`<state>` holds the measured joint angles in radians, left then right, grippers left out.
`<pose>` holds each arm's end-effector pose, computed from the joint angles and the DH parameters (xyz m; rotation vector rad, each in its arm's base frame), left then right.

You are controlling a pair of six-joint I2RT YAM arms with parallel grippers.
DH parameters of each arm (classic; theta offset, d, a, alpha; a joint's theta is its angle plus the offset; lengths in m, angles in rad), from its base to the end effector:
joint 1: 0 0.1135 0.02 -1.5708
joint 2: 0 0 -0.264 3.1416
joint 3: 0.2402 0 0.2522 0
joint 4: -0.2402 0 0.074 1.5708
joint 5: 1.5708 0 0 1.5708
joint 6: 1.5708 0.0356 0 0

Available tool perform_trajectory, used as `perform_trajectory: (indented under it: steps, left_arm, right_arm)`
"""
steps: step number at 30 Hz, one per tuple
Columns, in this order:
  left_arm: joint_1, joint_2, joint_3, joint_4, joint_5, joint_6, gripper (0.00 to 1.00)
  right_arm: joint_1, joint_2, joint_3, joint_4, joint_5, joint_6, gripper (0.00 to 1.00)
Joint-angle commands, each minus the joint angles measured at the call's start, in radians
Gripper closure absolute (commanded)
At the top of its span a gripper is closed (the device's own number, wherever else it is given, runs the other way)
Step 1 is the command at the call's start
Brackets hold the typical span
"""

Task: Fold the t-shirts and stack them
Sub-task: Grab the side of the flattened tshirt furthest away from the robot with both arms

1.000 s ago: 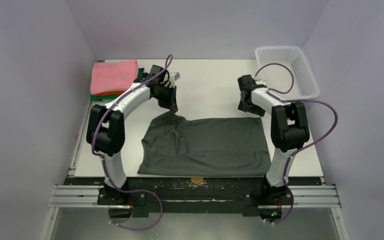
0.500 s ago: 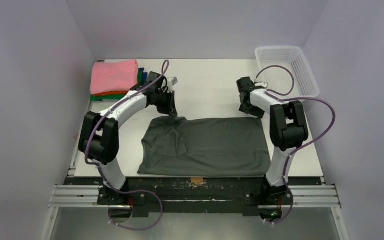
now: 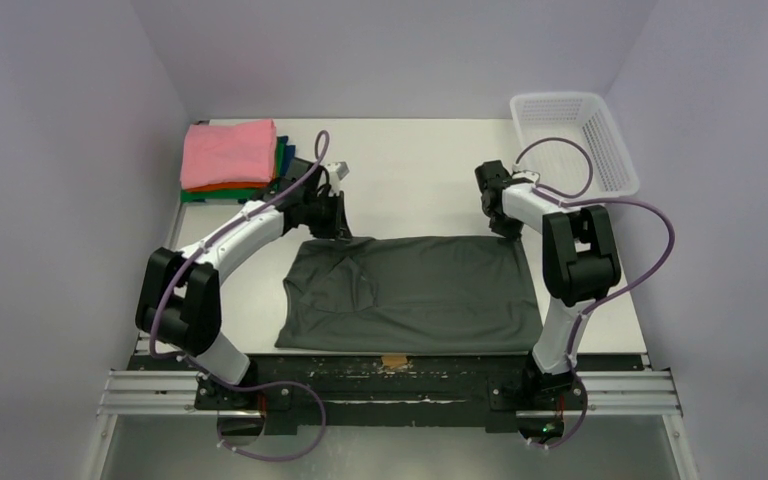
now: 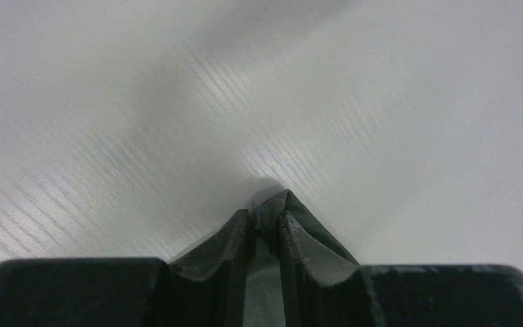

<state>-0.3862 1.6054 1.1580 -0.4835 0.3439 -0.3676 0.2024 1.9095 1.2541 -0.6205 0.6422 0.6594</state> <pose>0.3106 -0.1392 0.2392 0.1721 2.5738 -0.7299 0.3651 0.0531 0.1627 0.6993 2.4515 -0.6115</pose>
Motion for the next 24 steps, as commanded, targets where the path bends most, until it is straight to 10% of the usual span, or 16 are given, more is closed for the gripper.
perform_trajectory:
  steps: [1, 24]
  left_arm:
    - [-0.012, -0.066, -0.037, 0.041, -0.007, -0.024, 1.0]
    - [-0.056, -0.341, -0.258, -0.069, -0.043, -0.13, 1.0]
  right_arm:
    - [-0.002, -0.047, -0.001, 0.01, 0.044, 0.003, 0.86]
    - [0.028, -0.516, -0.373, 0.166, -0.125, -0.201, 0.92]
